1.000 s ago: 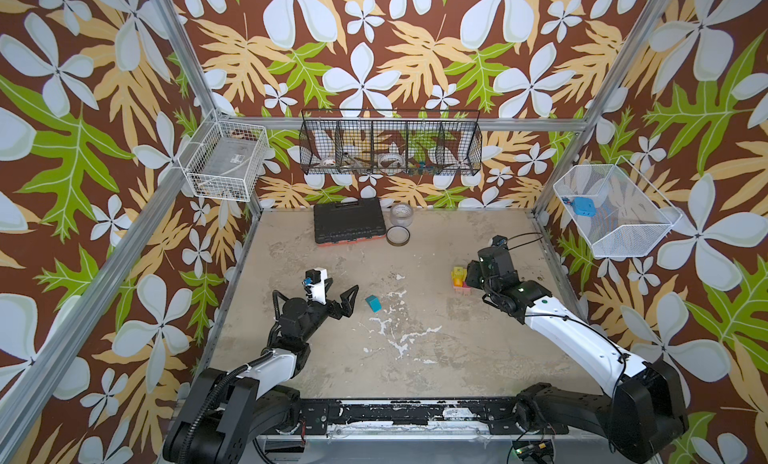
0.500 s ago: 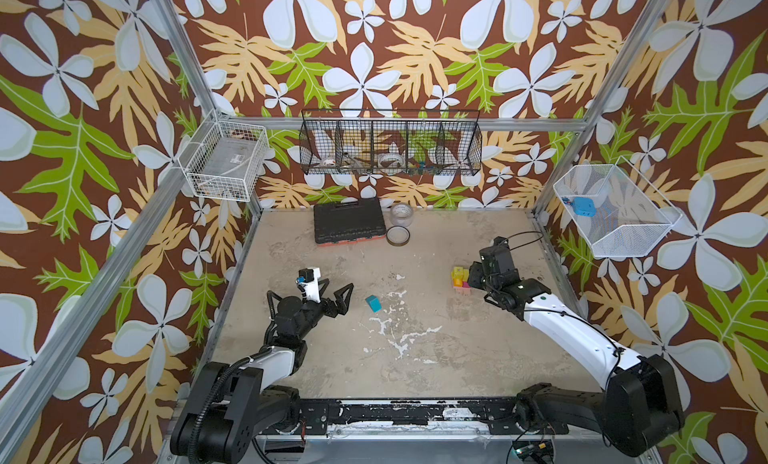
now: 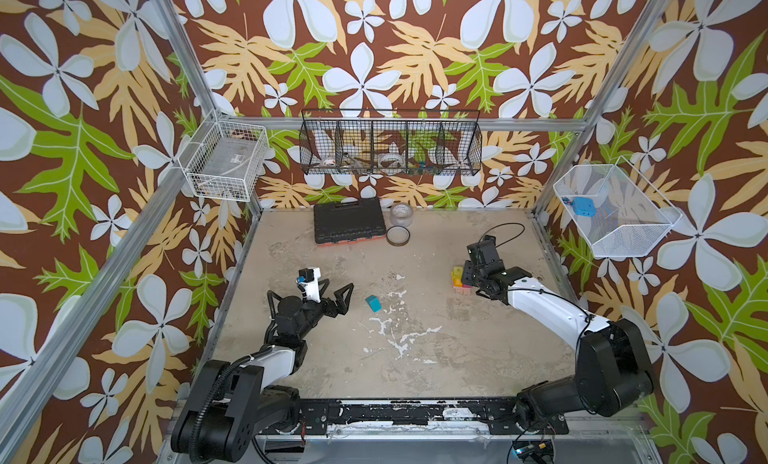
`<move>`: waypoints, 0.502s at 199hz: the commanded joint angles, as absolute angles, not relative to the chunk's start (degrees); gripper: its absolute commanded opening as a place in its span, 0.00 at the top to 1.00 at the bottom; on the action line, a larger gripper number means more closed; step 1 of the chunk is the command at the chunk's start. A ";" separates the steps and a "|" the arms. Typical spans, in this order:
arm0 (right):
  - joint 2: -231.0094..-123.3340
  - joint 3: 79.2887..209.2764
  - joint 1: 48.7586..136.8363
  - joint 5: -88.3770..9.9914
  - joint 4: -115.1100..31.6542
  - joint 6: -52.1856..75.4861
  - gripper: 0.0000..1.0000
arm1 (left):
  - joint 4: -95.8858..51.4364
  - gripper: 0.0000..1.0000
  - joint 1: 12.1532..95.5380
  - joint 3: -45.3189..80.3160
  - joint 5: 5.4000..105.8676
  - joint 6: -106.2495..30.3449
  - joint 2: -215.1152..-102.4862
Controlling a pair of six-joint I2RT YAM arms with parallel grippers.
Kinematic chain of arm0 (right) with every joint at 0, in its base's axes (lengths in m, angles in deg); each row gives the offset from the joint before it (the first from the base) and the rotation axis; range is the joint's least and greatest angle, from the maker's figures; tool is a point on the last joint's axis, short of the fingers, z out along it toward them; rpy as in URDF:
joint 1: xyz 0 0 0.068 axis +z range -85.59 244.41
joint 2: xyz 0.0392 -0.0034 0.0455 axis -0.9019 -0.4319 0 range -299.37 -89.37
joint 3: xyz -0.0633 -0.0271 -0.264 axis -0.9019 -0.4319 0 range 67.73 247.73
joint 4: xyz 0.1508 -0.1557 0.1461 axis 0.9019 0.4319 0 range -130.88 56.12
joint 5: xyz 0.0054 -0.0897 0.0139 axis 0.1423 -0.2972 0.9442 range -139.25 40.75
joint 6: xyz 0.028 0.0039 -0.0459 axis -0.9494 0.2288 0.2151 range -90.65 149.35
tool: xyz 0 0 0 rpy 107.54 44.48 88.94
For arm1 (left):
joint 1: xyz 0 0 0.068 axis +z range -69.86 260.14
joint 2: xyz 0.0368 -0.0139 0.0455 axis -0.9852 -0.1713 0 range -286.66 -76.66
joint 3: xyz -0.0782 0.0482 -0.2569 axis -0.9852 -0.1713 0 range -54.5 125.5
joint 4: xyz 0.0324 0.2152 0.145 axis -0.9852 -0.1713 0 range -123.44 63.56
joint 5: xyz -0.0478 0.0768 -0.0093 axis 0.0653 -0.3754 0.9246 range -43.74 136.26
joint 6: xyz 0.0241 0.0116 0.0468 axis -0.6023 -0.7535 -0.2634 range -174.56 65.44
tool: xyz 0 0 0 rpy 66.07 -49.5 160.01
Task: Build the wood block tower
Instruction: 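Lower the red block onto the yellow cubes atop the tower with the right gripper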
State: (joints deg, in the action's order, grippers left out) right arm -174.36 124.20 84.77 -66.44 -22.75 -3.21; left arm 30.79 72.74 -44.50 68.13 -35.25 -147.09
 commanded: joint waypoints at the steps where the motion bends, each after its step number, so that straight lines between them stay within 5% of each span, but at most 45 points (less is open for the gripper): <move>1: -175.67 125.92 84.81 -66.42 -21.86 -2.91 0.80 | 32.37 0.00 72.86 -43.79 68.65 -35.32 -147.57; 100: -181.26 129.20 84.88 -67.07 -21.41 -1.40 0.60 | 31.89 0.00 72.87 -43.11 68.84 -35.41 -148.44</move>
State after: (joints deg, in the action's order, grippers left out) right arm -180.53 128.50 84.80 -67.29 -21.15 -2.70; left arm 30.79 72.74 -43.63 68.15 -35.25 -148.27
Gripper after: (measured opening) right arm 0.534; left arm 0.998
